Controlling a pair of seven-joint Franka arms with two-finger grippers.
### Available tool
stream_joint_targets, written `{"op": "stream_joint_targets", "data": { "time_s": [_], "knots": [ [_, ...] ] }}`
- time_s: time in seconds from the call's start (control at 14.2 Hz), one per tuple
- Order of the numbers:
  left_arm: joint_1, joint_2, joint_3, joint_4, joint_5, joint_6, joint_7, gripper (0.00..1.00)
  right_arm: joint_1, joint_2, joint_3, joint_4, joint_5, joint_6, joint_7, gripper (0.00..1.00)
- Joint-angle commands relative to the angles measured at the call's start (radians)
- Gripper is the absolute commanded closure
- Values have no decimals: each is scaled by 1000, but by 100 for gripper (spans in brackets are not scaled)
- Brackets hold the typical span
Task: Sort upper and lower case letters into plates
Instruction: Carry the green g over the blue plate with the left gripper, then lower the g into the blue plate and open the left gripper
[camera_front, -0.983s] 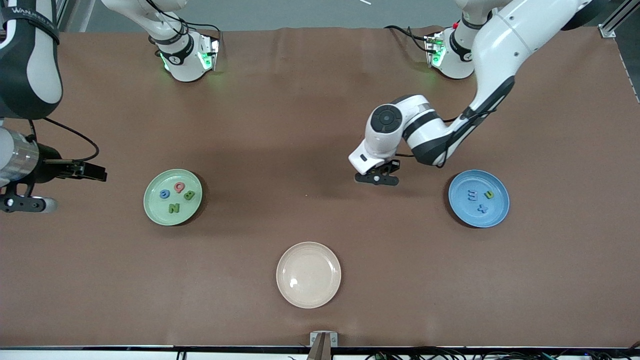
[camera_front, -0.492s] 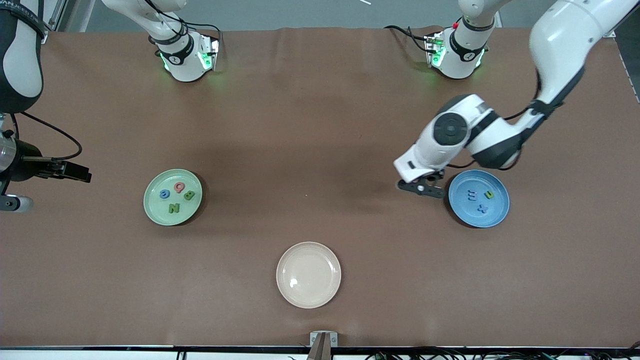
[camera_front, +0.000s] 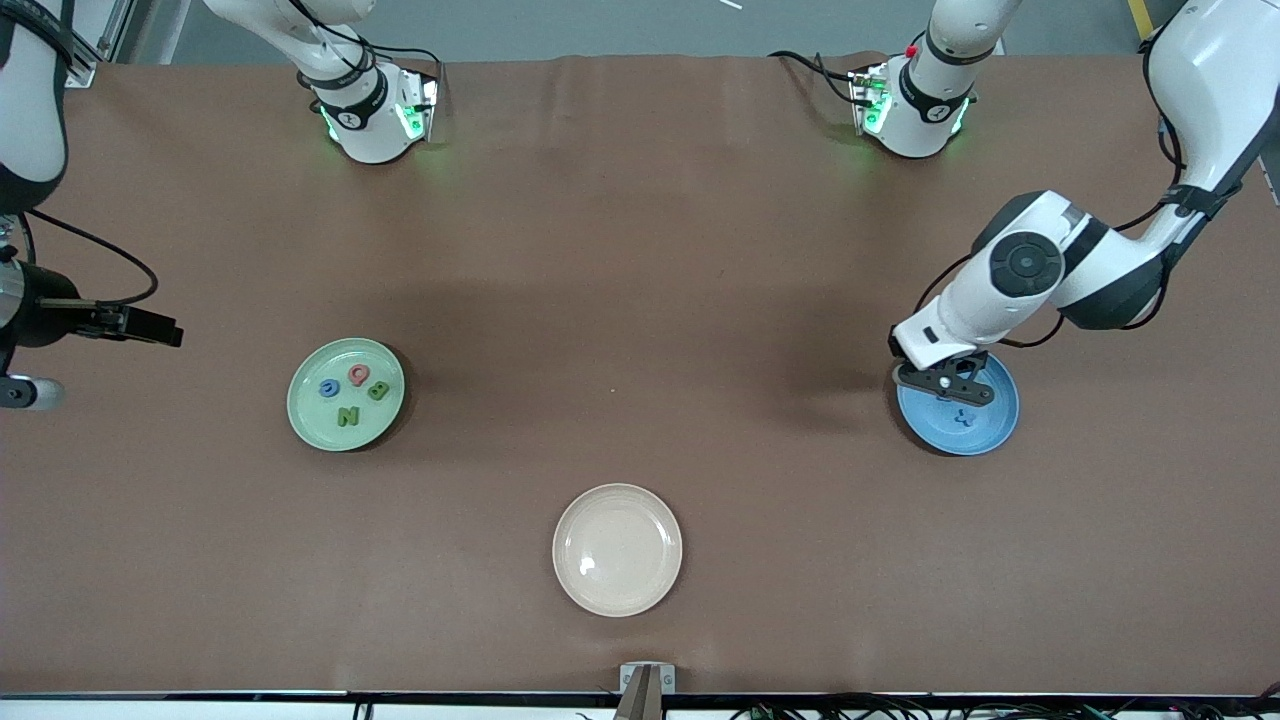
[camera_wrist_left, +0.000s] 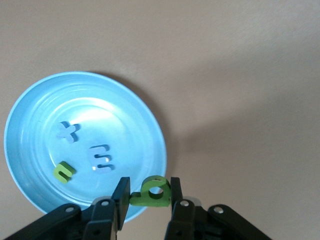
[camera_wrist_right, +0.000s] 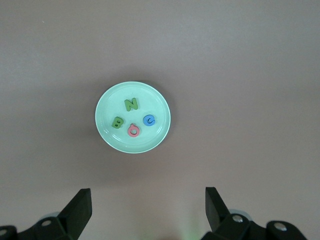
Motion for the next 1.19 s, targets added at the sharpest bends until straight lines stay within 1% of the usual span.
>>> {"op": "stream_joint_targets", "data": {
  "time_s": [0.0,0.14,0.21,0.35,0.42,0.63,0.84,1.12],
  "knots": [
    [121,-6,-23,-52,27,56,101,82,-9,-103,12,-117,21,35,-14,0],
    [146,17,1,-50,29,59,164,82,4,-160,12,-187,18,73,-14,0],
    [145,20,33,-50,34,72,167,82,18,-201,9,-242,18,103,-14,0],
    [140,39,67,-64,81,117,166,82,26,-281,7,-350,17,169,-14,0],
    [139,48,98,-67,116,138,166,82,27,-303,7,-374,17,180,-14,0],
    [133,62,130,-70,161,158,166,82,34,-326,7,-379,10,165,-14,0],
    [65,65,182,-61,162,166,161,81,26,-343,7,-378,9,144,-14,0],
    [54,65,207,-59,178,174,161,80,18,-372,12,-376,9,128,-14,0]
  ]
}}
